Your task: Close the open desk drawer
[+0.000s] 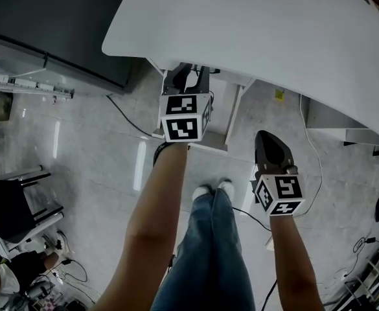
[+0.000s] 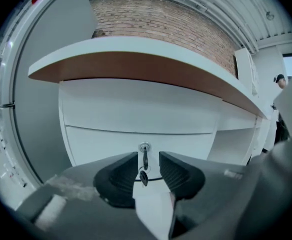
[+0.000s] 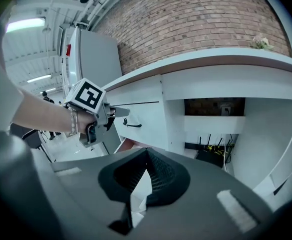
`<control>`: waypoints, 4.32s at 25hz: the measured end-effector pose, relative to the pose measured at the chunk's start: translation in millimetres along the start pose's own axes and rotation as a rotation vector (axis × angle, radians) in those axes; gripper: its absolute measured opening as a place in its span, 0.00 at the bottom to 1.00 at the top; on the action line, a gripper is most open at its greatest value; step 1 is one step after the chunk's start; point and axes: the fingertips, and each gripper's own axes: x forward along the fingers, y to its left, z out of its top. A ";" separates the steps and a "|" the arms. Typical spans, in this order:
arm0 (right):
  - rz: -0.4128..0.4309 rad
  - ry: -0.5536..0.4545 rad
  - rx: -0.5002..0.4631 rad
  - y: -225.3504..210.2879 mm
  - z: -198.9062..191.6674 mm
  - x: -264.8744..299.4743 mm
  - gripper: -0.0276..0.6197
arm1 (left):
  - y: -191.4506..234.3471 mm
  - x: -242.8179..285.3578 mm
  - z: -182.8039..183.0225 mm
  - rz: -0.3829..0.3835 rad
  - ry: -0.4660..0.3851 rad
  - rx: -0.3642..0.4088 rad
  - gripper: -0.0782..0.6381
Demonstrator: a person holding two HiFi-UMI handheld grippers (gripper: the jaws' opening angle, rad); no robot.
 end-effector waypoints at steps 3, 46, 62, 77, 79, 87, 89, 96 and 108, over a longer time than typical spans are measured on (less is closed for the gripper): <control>0.018 -0.011 -0.006 -5.0 7.9 -2.7 0.04 | -1.4 -15.7 -5.4 0.001 0.002 -0.001 0.28; -0.063 -0.222 -0.182 32.1 -116.9 36.7 0.04 | 25.6 -116.9 -161.0 -0.150 -0.217 0.083 0.10; -0.105 -0.409 -0.265 21.6 -145.6 66.9 0.04 | 20.9 -103.1 -201.0 -0.164 -0.378 0.159 0.10; -0.143 -0.387 -0.191 18.5 -180.4 51.6 0.04 | 19.6 -132.2 -266.3 -0.187 -0.346 0.131 0.19; -0.146 -0.378 -0.178 17.2 -185.2 50.5 0.04 | 18.5 -135.8 -276.9 -0.183 -0.330 0.123 0.24; -0.174 -0.354 -0.122 12.4 -204.4 43.9 0.04 | 15.1 -127.1 -324.2 -0.115 -0.232 0.070 0.27; -0.180 -0.358 -0.125 13.9 -204.6 41.8 0.04 | 15.2 -122.0 -328.8 -0.096 -0.215 0.063 0.27; -0.153 -0.342 -0.142 23.7 -211.2 46.8 0.04 | 9.7 -101.0 -333.8 -0.048 -0.160 0.116 0.28; -0.152 -0.356 -0.124 16.8 -205.4 45.4 0.04 | 10.5 -91.7 -335.4 0.006 -0.143 0.126 0.24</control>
